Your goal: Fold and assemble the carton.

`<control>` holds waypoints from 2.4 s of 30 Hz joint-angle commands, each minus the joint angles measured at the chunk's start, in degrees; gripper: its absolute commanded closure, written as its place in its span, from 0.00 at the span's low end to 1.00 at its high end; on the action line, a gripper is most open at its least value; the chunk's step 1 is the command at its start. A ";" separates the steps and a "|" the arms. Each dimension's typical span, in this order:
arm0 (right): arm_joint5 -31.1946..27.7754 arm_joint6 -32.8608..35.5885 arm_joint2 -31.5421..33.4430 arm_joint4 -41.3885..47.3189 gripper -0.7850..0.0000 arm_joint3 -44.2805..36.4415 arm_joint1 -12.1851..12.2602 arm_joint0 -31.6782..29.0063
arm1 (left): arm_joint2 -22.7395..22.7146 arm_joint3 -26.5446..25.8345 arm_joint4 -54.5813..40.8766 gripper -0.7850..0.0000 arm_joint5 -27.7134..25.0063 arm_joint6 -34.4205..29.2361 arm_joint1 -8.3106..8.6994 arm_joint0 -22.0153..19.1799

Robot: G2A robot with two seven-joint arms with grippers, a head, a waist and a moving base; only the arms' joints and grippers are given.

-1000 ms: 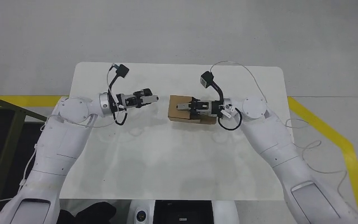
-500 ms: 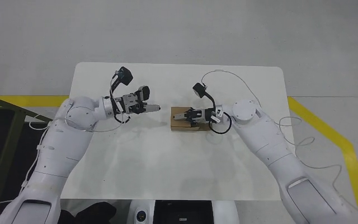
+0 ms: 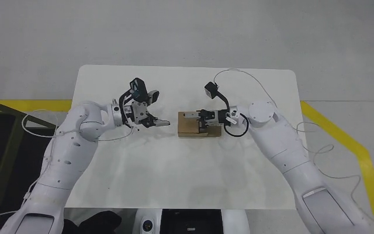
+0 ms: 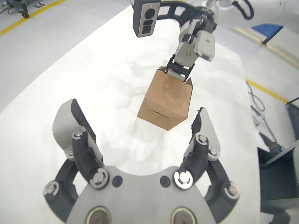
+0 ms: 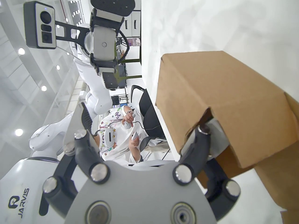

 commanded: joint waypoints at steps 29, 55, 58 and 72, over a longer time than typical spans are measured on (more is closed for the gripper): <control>0.65 4.00 17.93 -7.56 1.00 -19.42 7.15 -9.92 | 11.44 4.36 15.25 0.00 1.10 11.64 -2.68 -3.62; 16.65 8.76 13.42 -23.00 1.00 -26.64 9.18 -16.23 | 14.07 8.26 13.97 0.00 1.48 11.10 -3.79 -6.10; 16.70 5.90 12.34 -22.49 1.00 -25.44 8.93 -16.25 | 14.20 8.18 13.60 0.00 1.54 10.86 -3.86 -6.17; 13.21 -2.45 5.30 -19.48 1.00 -18.08 6.72 -11.11 | 14.76 8.35 12.33 0.00 0.72 9.43 -4.03 -6.18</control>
